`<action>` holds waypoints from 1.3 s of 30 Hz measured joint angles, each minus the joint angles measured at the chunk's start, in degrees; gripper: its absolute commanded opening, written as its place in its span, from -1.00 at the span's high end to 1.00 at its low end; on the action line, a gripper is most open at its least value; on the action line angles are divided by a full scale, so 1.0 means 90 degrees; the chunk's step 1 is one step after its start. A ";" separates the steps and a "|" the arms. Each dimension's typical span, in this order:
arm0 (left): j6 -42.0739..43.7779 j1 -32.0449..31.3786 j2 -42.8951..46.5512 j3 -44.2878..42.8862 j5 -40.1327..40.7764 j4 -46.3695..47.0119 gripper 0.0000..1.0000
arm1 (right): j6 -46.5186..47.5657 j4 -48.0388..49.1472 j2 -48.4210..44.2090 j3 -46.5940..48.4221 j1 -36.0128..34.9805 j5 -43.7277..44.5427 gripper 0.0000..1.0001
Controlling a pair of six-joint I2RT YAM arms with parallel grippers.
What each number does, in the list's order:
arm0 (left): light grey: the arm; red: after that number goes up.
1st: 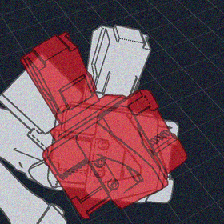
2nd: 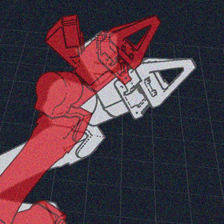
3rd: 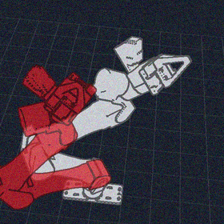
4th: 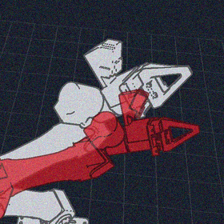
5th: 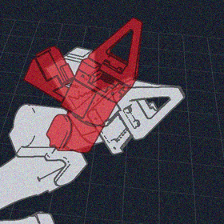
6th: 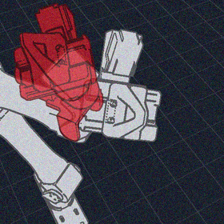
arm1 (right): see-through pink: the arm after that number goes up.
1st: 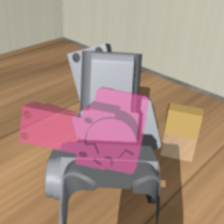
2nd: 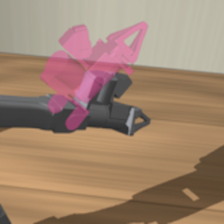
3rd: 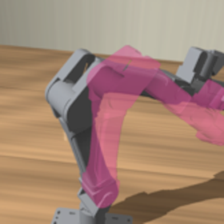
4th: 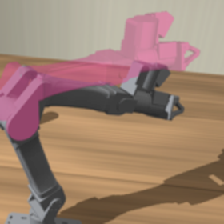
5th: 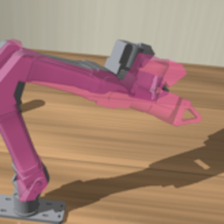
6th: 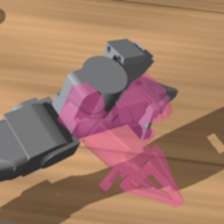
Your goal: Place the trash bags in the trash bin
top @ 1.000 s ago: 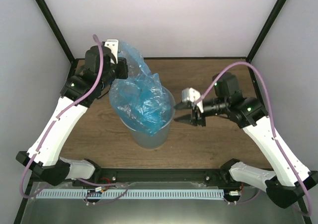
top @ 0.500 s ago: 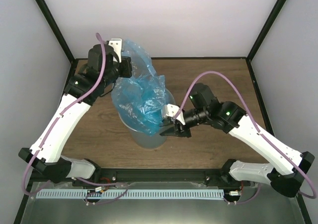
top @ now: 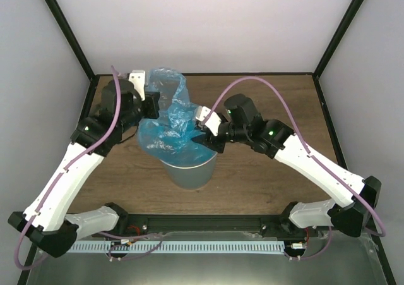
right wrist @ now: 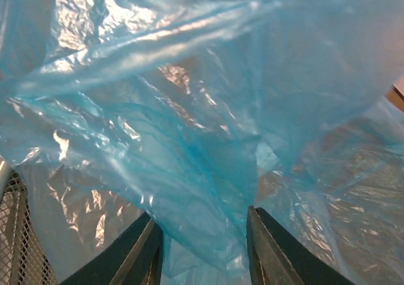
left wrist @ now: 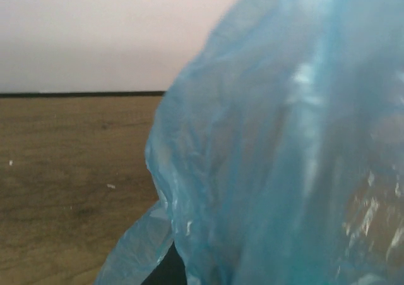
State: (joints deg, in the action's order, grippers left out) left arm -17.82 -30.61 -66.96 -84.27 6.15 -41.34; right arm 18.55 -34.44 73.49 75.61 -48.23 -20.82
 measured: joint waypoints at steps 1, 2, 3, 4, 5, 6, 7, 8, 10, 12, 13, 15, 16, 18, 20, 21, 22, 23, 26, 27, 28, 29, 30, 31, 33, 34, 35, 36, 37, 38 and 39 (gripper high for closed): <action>-0.0039 0.0000 0.0146 0.0223 -0.0029 0.0063 0.92 | 0.0005 0.0010 -0.0017 0.0000 0.0010 0.0007 0.14; -0.0085 0.0000 0.0287 0.0452 -0.0080 0.0121 0.92 | 0.0034 -0.0010 -0.0058 0.0000 0.0029 -0.0007 0.01; -0.0146 0.0002 0.0401 0.0639 -0.0119 0.0177 0.92 | 0.0061 -0.0036 -0.0121 -0.0005 0.0063 -0.0046 -0.12; -0.0189 0.0005 0.0498 0.0806 -0.0168 0.0223 0.92 | 0.0163 -0.0068 -0.0243 -0.0036 0.0107 -0.0148 -0.24; -0.0231 0.0005 0.0568 0.0935 -0.0219 0.0260 0.92 | 0.0202 -0.0121 -0.0391 -0.0068 0.0148 -0.0253 -0.33; -0.0291 0.0005 0.0624 0.1047 -0.0274 0.0291 0.92 | 0.0359 -0.0209 -0.0607 -0.0117 0.0209 -0.0423 -0.39; -0.0347 0.0005 0.0661 0.1134 -0.0342 0.0345 0.92 | 0.0444 -0.0308 -0.0806 -0.0136 0.0253 -0.0566 -0.41; -0.0406 0.0005 0.0670 0.1192 -0.0427 0.0413 0.92 | 0.0588 -0.0427 -0.1066 -0.0141 0.0299 -0.0741 -0.42; -0.0517 0.0005 0.0661 0.1246 -0.0566 0.0590 0.92 | 0.0767 -0.0622 -0.1418 -0.0119 0.0347 -0.1008 -0.42; -0.0656 0.0000 0.0602 0.1265 -0.0760 0.0826 0.92 | 0.0947 -0.0855 -0.1586 -0.0027 0.0381 -0.1280 -0.38; -0.0731 -0.0019 0.0549 0.1270 -0.0867 0.1005 0.92 | 0.1013 -0.0935 -0.1620 0.0019 0.0384 -0.1392 -0.33; -0.0865 -0.0083 0.0391 0.1270 -0.1042 0.1316 0.92 | 0.1124 -0.1073 -0.1622 0.0092 0.0406 -0.1603 -0.23; -0.0901 -0.0119 0.0316 0.1270 -0.1098 0.1440 0.92 | 0.1195 -0.1127 -0.1603 0.0095 0.0420 -0.1685 -0.20; -0.0996 -0.0277 0.0029 0.1207 -0.1219 0.1702 0.92 | 0.1316 -0.1290 -0.1525 0.0095 0.0435 -0.1948 -0.17; -0.1020 -0.0413 -0.0284 0.1066 -0.1309 0.1851 0.92 | 0.1418 -0.1430 -0.1435 0.0095 0.0437 -0.2186 -0.12; -0.1022 -0.0474 -0.0457 0.0974 -0.1362 0.1936 0.92 | 0.1438 -0.1467 -0.1399 0.0095 0.0437 -0.2242 -0.09; -0.1022 -0.0520 -0.0619 0.0872 -0.1418 0.2016 0.92 | 0.1435 -0.1474 -0.1360 0.0095 0.0440 -0.2256 -0.05; -0.1022 -0.0563 -0.0780 0.0753 -0.1462 0.2081 0.92 | 0.1438 -0.1474 -0.1331 0.0095 0.0440 -0.2251 0.01; -0.1018 -0.0614 -0.1013 0.0566 -0.1549 0.2222 0.92 | 0.1372 -0.1447 -0.1292 0.0095 0.0440 -0.2149 0.15; -0.1013 -0.0624 -0.1020 0.0563 -0.1552 0.2244 0.92 | 0.1328 -0.1421 -0.1309 0.0095 0.0440 -0.2084 0.16; -0.1005 -0.0629 -0.1005 0.0566 -0.1547 0.2242 0.92 | 0.1275 -0.1387 -0.1338 0.0095 0.0442 -0.2004 0.19; -0.1001 -0.0629 -0.0979 0.0568 -0.1542 0.2246 0.92 | 0.1202 -0.1338 -0.1387 0.0095 0.0449 -0.1882 0.24; -0.1001 -0.0634 -0.0925 0.0614 -0.1520 0.2261 0.92 | 0.1124 -0.1258 -0.1457 0.0095 0.0466 -0.1722 0.29; -0.0998 -0.0634 -0.0852 0.0680 -0.1498 0.2256 0.92 | 0.1071 -0.1185 -0.1518 0.0090 0.0486 -0.1583 0.32; -0.0996 -0.0634 -0.0602 0.0942 -0.1413 0.2232 0.92 | 0.0918 -0.0937 -0.1683 0.0010 0.0539 -0.1202 0.32; -0.0996 -0.0634 -0.0457 0.1088 -0.1372 0.2193 0.92 | 0.0855 -0.0857 -0.1746 -0.0044 0.0563 -0.1044 0.32; -0.0996 -0.0634 -0.0321 0.1222 -0.1304 0.2137 0.92 | 0.0809 -0.0784 -0.1792 -0.0097 0.0576 -0.0920 0.31; -0.0996 -0.0634 -0.0197 0.1338 -0.1256 0.2086 0.92 | 0.0758 -0.0707 -0.1829 -0.0168 0.0590 -0.0797 0.27; -0.0996 -0.0634 -0.0090 0.1430 -0.1200 0.2025 0.92 | 0.0695 -0.0639 -0.1855 -0.0250 0.0590 -0.0685 0.22; -0.0998 -0.0634 0.0053 0.1535 -0.1120 0.1923 0.92 | 0.0661 -0.0600 -0.1865 -0.0330 0.0593 -0.0619 0.15; -0.0998 -0.0634 0.0107 0.1562 -0.1090 0.1877 0.92 | 0.0629 -0.0568 -0.1865 -0.0423 0.0595 -0.0576 0.07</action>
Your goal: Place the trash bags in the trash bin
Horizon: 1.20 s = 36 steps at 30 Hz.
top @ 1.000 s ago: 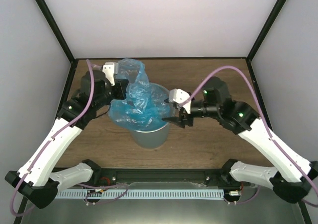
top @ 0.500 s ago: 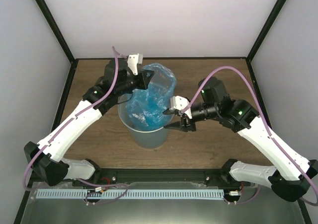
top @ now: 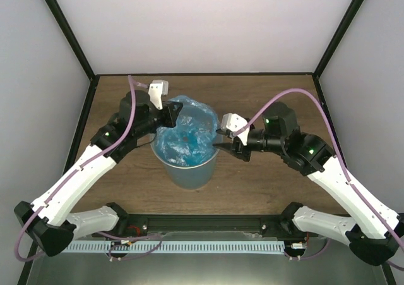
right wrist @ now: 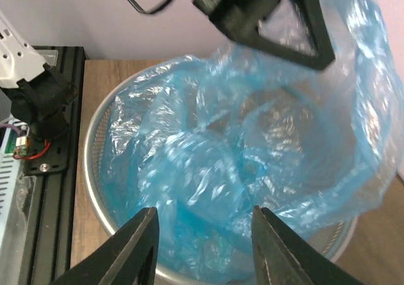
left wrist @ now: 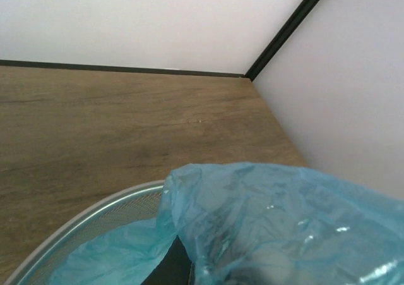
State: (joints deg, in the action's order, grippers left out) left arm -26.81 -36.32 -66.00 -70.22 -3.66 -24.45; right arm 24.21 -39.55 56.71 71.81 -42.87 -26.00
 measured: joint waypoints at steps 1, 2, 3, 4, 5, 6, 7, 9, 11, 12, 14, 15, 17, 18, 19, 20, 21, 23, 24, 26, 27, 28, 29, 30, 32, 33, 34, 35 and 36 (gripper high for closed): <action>-0.0002 0.0000 0.0073 0.0041 0.0044 -0.0056 0.92 | -0.0027 0.0015 0.0000 -0.0083 0.0000 0.0019 -0.04; -0.0005 0.0000 0.0136 0.0075 0.0073 -0.0090 0.92 | -0.0049 0.0012 0.0000 -0.0163 0.0000 0.0017 -0.16; -0.0012 0.0000 0.0199 0.0112 0.0097 -0.0121 0.92 | -0.0075 -0.0005 0.0000 -0.0216 0.0000 -0.0005 -0.24; -0.0022 0.0000 0.0274 0.0153 0.0121 -0.0153 0.92 | -0.0034 -0.0032 0.0000 -0.0282 0.0000 -0.0104 -0.30; -0.0029 0.0000 0.0323 0.0180 0.0141 -0.0175 0.92 | 0.0000 -0.0092 0.0000 -0.0318 0.0000 -0.0226 -0.32; -0.0032 0.0000 0.0362 0.0197 0.0148 -0.0202 0.92 | 0.0015 -0.0134 0.0000 -0.0352 0.0000 -0.0330 -0.33; -0.0041 0.0000 0.0396 0.0202 0.0163 -0.0231 0.92 | 0.0051 -0.0223 0.0002 -0.0381 0.0000 -0.0488 -0.33; -0.0063 0.0000 0.0430 0.0204 0.0165 -0.0257 0.92 | 0.0102 -0.0379 0.0041 -0.0391 0.0000 -0.0753 -0.33; -0.0085 0.0000 0.0452 0.0204 0.0165 -0.0272 0.92 | 0.0143 -0.0512 0.0112 -0.0391 0.0000 -0.0925 -0.33; -0.0100 0.0000 0.0461 0.0202 0.0170 -0.0287 0.92 | 0.0165 -0.0571 0.0163 -0.0391 0.0000 -0.0988 -0.34; -0.0107 0.0000 0.0481 0.0194 0.0214 -0.0355 0.92 | 0.0170 -0.0634 0.0253 -0.0391 0.0000 -0.1042 -0.36; -0.0109 0.0000 0.0488 0.0180 0.0250 -0.0396 0.92 | 0.0163 -0.0636 0.0279 -0.0391 0.0000 -0.1042 -0.37; -0.0097 -0.0002 0.0512 0.0107 0.0393 -0.0539 0.92 | 0.0138 -0.0636 0.0284 -0.0391 0.0000 -0.1027 -0.38; -0.0066 -0.0005 0.0529 0.0049 0.0498 -0.0624 0.92 | 0.0117 -0.0617 0.0262 -0.0391 0.0000 -0.0996 -0.38; -0.0010 -0.0005 0.0549 -0.0051 0.0629 -0.0741 0.92 | 0.0075 -0.0585 0.0228 -0.0391 0.0000 -0.0952 -0.38; 0.0027 -0.0005 0.0559 -0.0143 0.0721 -0.0831 0.92 | 0.0039 -0.0527 0.0168 -0.0391 0.0000 -0.0886 -0.38; 0.0100 -0.0005 0.0561 -0.0308 0.0877 -0.0957 0.92 | 0.0022 -0.0488 0.0119 -0.0391 0.0000 -0.0828 -0.39; 0.0223 0.0007 0.0539 -0.0634 0.1154 -0.1173 0.92 | 0.0002 -0.0413 0.0012 -0.0359 0.0000 -0.0680 -0.38; 0.0291 0.0012 0.0515 -0.0821 0.1299 -0.1280 0.92 | 0.0000 -0.0384 0.0002 -0.0340 0.0000 -0.0636 -0.37; 0.0386 0.0032 0.0469 -0.1083 0.1489 -0.1367 0.92 | -0.0002 -0.0355 0.0032 -0.0330 0.0000 -0.0580 -0.35; 0.0408 0.0036 0.0464 -0.1141 0.1532 -0.1384 0.92 | -0.0002 -0.0355 0.0066 -0.0330 0.0000 -0.0580 -0.33; 0.0432 0.0036 0.0459 -0.1171 0.1571 -0.1392 0.92 | -0.0002 -0.0352 0.0100 -0.0330 0.0000 -0.0590 -0.32; 0.0442 0.0036 0.0457 -0.1178 0.1581 -0.1406 0.92 | -0.0005 -0.0345 0.0146 -0.0330 0.0000 -0.0619 -0.31; 0.0457 0.0036 0.0447 -0.1178 0.1593 -0.1430 0.92 | -0.0005 -0.0323 0.0194 -0.0330 0.0000 -0.0661 -0.30; 0.0478 0.0036 0.0415 -0.1178 0.1615 -0.1489 0.92 | 0.0005 -0.0284 0.0296 -0.0330 0.0000 -0.0760 -0.30; 0.0483 0.0036 0.0396 -0.1178 0.1625 -0.1513 0.92 | 0.0012 -0.0267 0.0345 -0.0330 0.0000 -0.0797 -0.29; 0.0488 0.0036 0.0384 -0.1178 0.1634 -0.1528 0.92 | 0.0015 -0.0253 0.0398 -0.0330 0.0000 -0.0843 -0.29; 0.0498 0.0036 0.0374 -0.1178 0.1647 -0.1540 0.92 | 0.0022 -0.0240 0.0449 -0.0330 -0.0002 -0.0894 -0.29; 0.0505 0.0036 0.0362 -0.1180 0.1664 -0.1545 0.92 | 0.0041 -0.0226 0.0500 -0.0330 -0.0012 -0.0964 -0.29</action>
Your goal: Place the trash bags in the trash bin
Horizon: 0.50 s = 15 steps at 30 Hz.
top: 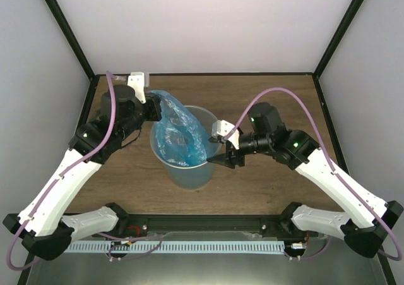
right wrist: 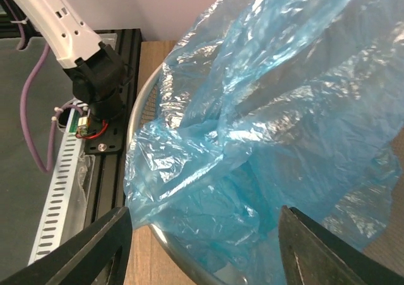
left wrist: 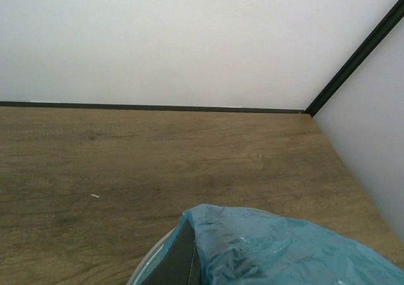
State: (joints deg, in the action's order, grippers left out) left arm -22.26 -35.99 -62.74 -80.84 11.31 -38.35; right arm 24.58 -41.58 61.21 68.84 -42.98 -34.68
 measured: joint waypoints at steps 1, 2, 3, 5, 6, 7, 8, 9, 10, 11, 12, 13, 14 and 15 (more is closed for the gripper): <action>0.0002 0.0000 -0.0010 -0.0007 0.0007 -0.0007 0.92 | 0.0017 0.0005 0.0034 0.0000 -0.0012 -0.0056 -0.29; 0.0007 0.0000 -0.0022 -0.0022 0.0012 -0.0015 0.92 | 0.0044 0.0000 0.0070 0.0005 -0.0046 -0.0129 -0.30; 0.0017 0.0000 -0.0041 -0.0046 0.0017 -0.0019 0.92 | 0.0100 -0.0019 0.0114 0.0022 -0.0078 -0.0216 -0.32; 0.0027 0.0000 -0.0073 -0.0068 0.0027 -0.0015 0.92 | 0.0223 -0.0056 0.0182 0.0061 -0.0153 -0.0386 -0.42; 0.0029 0.0000 -0.0083 -0.0068 0.0027 -0.0017 0.92 | 0.0340 -0.0087 0.0204 0.0070 -0.0194 -0.0491 -0.42; 0.0034 0.0000 -0.0095 -0.0068 0.0027 -0.0017 0.92 | 0.0469 -0.0143 0.0209 0.0073 -0.0240 -0.0580 -0.42; 0.0041 0.0000 -0.0109 -0.0070 0.0027 -0.0019 0.92 | 0.0568 -0.0160 0.0197 0.0053 -0.0301 -0.0612 -0.39; 0.0046 0.0000 -0.0126 -0.0075 0.0027 -0.0022 0.92 | 0.0612 -0.0143 0.0175 0.0029 -0.0345 -0.0614 -0.35; 0.0049 0.0000 -0.0148 -0.0095 0.0027 -0.0027 0.92 | 0.0619 -0.0056 0.0131 -0.0041 -0.0396 -0.0559 -0.31; 0.0051 0.0000 -0.0170 -0.0117 0.0024 -0.0029 0.92 | 0.0619 -0.0007 0.0109 -0.0080 -0.0423 -0.0500 -0.24; 0.0051 0.0000 -0.0194 -0.0141 0.0022 -0.0034 0.92 | 0.0580 0.0066 0.0100 -0.0121 -0.0447 -0.0398 -0.17; 0.0053 0.0000 -0.0214 -0.0165 0.0022 -0.0032 0.92 | 0.0544 0.0129 0.0109 -0.0136 -0.0454 -0.0296 -0.07; 0.0053 0.0000 -0.0221 -0.0177 0.0022 -0.0032 0.92 | 0.0488 0.0209 0.0131 -0.0146 -0.0454 -0.0180 0.08; 0.0056 0.0000 -0.0226 -0.0187 0.0019 -0.0036 0.92 | 0.0396 0.0306 0.0158 -0.0148 -0.0454 -0.0039 0.19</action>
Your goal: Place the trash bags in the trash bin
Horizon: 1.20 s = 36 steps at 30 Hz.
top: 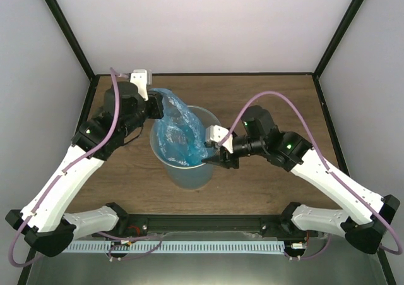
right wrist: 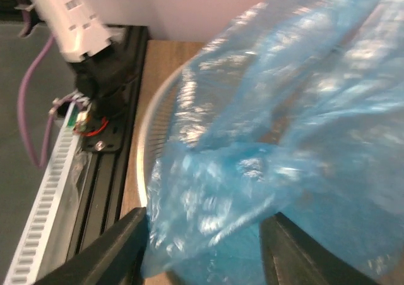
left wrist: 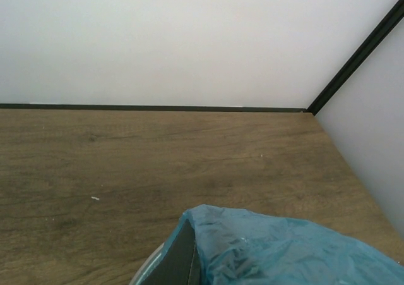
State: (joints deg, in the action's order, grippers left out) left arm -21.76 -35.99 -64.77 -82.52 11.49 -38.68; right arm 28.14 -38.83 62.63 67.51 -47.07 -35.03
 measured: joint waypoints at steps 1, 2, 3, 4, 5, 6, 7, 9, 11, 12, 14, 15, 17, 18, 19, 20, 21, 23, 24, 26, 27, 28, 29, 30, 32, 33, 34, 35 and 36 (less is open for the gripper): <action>0.0002 0.0000 -0.0010 -0.0015 -0.0005 -0.0005 0.92 | -0.0066 0.0104 0.0017 -0.0002 0.0000 0.0143 0.36; 0.0007 0.0000 -0.0019 -0.0041 -0.0015 -0.0010 0.92 | -0.0163 0.0219 0.0032 -0.0002 0.0000 0.0313 0.52; 0.0012 0.0000 -0.0034 -0.0075 -0.0019 -0.0019 0.92 | -0.0284 0.0347 0.0039 0.0000 0.0000 0.0512 0.66; 0.0017 0.0000 -0.0039 -0.0097 -0.0022 -0.0019 0.92 | -0.0301 0.0442 0.0046 0.0000 0.0000 0.0653 0.77; 0.0024 0.0000 -0.0046 -0.0124 -0.0022 -0.0039 0.92 | -0.0398 0.0542 0.0049 0.0002 0.0000 0.0821 0.86; 0.0041 0.0000 -0.0049 -0.0151 -0.0024 -0.0066 0.92 | -0.0469 0.0612 0.0049 0.0007 0.0000 0.0945 0.93; 0.0056 0.0000 -0.0051 -0.0177 -0.0032 -0.0097 0.92 | -0.0488 0.0653 0.0049 0.0019 0.0000 0.1032 0.98; 0.0085 0.0000 -0.0053 -0.0216 -0.0073 -0.0160 0.92 | -0.0568 0.0663 0.0049 0.0090 0.0000 0.1134 0.99; 0.0097 0.0000 -0.0058 -0.0274 -0.0170 -0.0308 0.92 | -0.0612 0.0627 0.0046 0.0223 0.0000 0.1151 0.99; 0.0097 0.0000 -0.0058 -0.0287 -0.0204 -0.0364 0.92 | -0.0641 0.0595 0.0046 0.0321 0.0000 0.1156 0.99; 0.0097 0.0002 -0.0053 -0.0296 -0.0323 -0.0542 0.92 | -0.0687 0.0520 0.0012 0.0500 0.0007 0.1163 0.99; 0.0092 0.0002 -0.0051 -0.0296 -0.0384 -0.0668 0.92 | -0.0699 0.0474 -0.0032 0.0566 0.0015 0.1180 0.99; 0.0085 0.0002 -0.0024 -0.0294 -0.0481 -0.0891 0.92 | -0.0733 0.0325 -0.0172 0.0678 0.0083 0.1183 0.99; 0.0080 0.0000 0.0005 -0.0289 -0.0529 -0.0991 0.92 | -0.0736 0.0233 -0.0250 0.0726 0.0141 0.1154 0.99; 0.0061 0.0002 0.0068 -0.0262 -0.0600 -0.1132 0.92 | -0.0741 0.0131 -0.0325 0.0767 0.0233 0.1086 0.99; 0.0041 0.0000 0.0146 -0.0221 -0.0656 -0.1246 0.92 | -0.0738 0.0036 -0.0408 0.0787 0.0355 0.1039 0.99; 0.0010 0.0000 0.0228 -0.0182 -0.0716 -0.1353 0.92 | -0.0738 -0.0036 -0.0488 0.0787 0.0464 0.0993 0.99; -0.0066 0.0000 0.0418 -0.0085 -0.0850 -0.1603 0.92 | -0.0729 -0.0284 -0.0629 0.0787 0.0656 0.0865 0.99; -0.0100 0.0000 0.0498 -0.0049 -0.0894 -0.1715 0.92 | -0.0719 -0.0389 -0.0675 0.0787 0.0719 0.0794 0.99; -0.0189 0.0000 0.0644 0.0022 -0.1001 -0.1899 0.92 | -0.0673 -0.0678 -0.0748 0.0787 0.0845 0.0607 0.99; -0.0233 0.0000 0.0709 0.0046 -0.1047 -0.1996 0.92 | -0.0653 -0.0787 -0.0765 0.0789 0.0874 0.0537 0.99; -0.0267 0.0000 0.0765 0.0063 -0.1071 -0.2062 0.92 | -0.0624 -0.0937 -0.0782 0.0794 0.0913 0.0459 0.99; -0.0313 0.0000 0.0833 0.0063 -0.1103 -0.2166 0.92 | -0.0571 -0.1100 -0.0801 0.0799 0.0957 0.0391 0.99; -0.0350 0.0000 0.0884 0.0063 -0.1122 -0.2242 0.92 | -0.0534 -0.1268 -0.0811 0.0828 0.1003 0.0374 0.99; -0.0403 0.0000 0.1018 0.0063 -0.1134 -0.2414 0.92 | -0.0486 -0.1513 -0.0852 0.0896 0.1059 0.0403 0.99; -0.0418 0.0000 0.1090 0.0063 -0.1134 -0.2506 0.92 | -0.0452 -0.1642 -0.0896 0.0952 0.1069 0.0457 0.99; -0.0420 0.0000 0.1139 0.0063 -0.1134 -0.2572 0.92 | -0.0435 -0.1717 -0.0935 0.0993 0.1073 0.0500 0.99; -0.0423 0.0000 0.1190 0.0063 -0.1137 -0.2642 0.92 | -0.0403 -0.1821 -0.0993 0.1076 0.1073 0.0585 0.99; -0.0420 0.0000 0.1229 0.0063 -0.1137 -0.2696 0.92 | -0.0393 -0.1885 -0.1049 0.1163 0.1078 0.0651 0.99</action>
State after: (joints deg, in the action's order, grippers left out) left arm -25.54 -35.99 -53.71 -81.95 1.26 -62.94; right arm 24.60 -55.79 53.19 77.97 -37.36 -29.17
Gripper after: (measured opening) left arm 0.041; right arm 0.010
